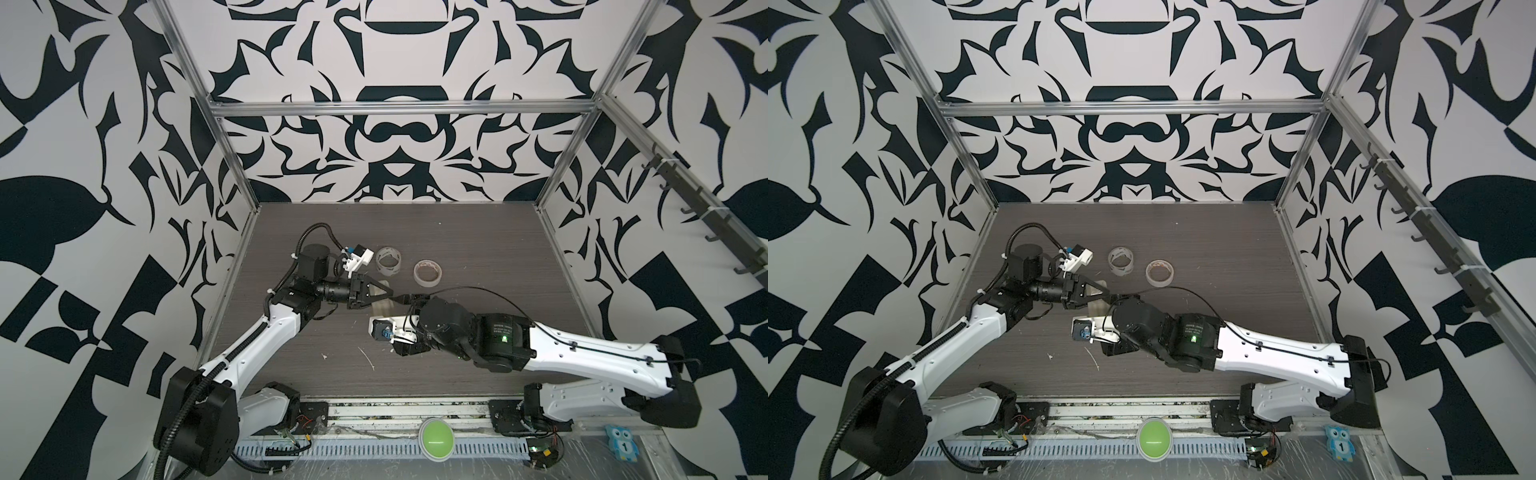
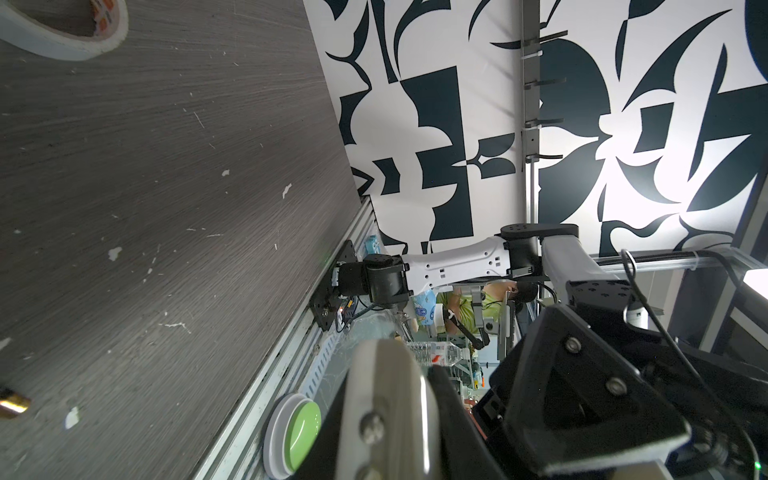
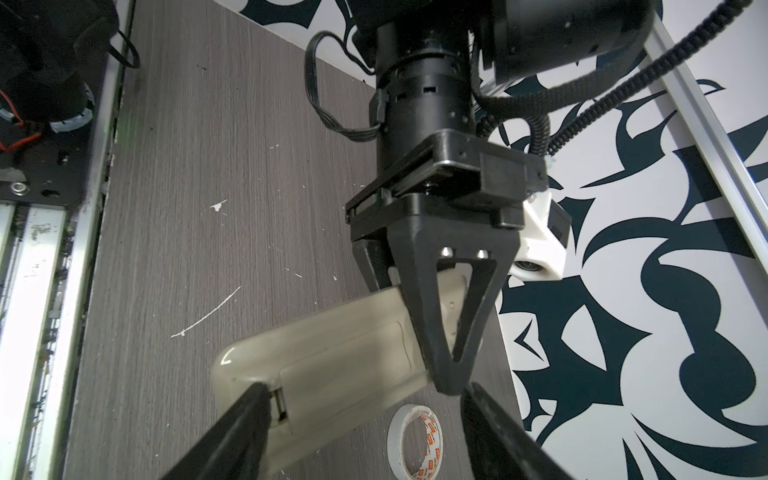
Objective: Load the batteries into the remote control
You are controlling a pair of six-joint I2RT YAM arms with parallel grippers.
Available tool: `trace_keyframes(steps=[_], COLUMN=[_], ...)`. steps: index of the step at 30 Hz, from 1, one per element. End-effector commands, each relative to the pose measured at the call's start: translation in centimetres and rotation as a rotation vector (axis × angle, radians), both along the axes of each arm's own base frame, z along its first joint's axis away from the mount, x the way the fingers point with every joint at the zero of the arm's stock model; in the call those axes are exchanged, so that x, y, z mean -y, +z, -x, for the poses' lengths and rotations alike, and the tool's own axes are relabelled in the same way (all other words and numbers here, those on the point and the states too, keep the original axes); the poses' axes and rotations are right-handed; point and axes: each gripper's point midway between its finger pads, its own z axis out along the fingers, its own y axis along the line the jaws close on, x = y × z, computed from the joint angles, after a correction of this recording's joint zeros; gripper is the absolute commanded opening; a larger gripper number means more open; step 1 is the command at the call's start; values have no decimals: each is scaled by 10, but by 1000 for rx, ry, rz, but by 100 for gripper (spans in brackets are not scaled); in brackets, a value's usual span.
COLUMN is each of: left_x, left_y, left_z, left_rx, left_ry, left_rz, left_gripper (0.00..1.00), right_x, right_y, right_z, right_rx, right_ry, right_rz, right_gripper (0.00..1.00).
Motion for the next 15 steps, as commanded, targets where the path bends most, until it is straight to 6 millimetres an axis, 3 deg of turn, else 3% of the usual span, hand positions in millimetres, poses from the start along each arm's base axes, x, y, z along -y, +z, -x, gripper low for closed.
trace_keyframes(steps=[1,15], left_x=[0,0], left_y=[10,5], left_z=[7,5], left_rx=[9,1], left_ry=[-33,-27], left_rz=[27,11], left_gripper=[0,0], right_x=[3,6], right_y=[-7,6], right_z=[-5,-16], right_rx=[15,79], right_ry=[-29,-82], right_rz=[55,32], right_gripper=[77,77])
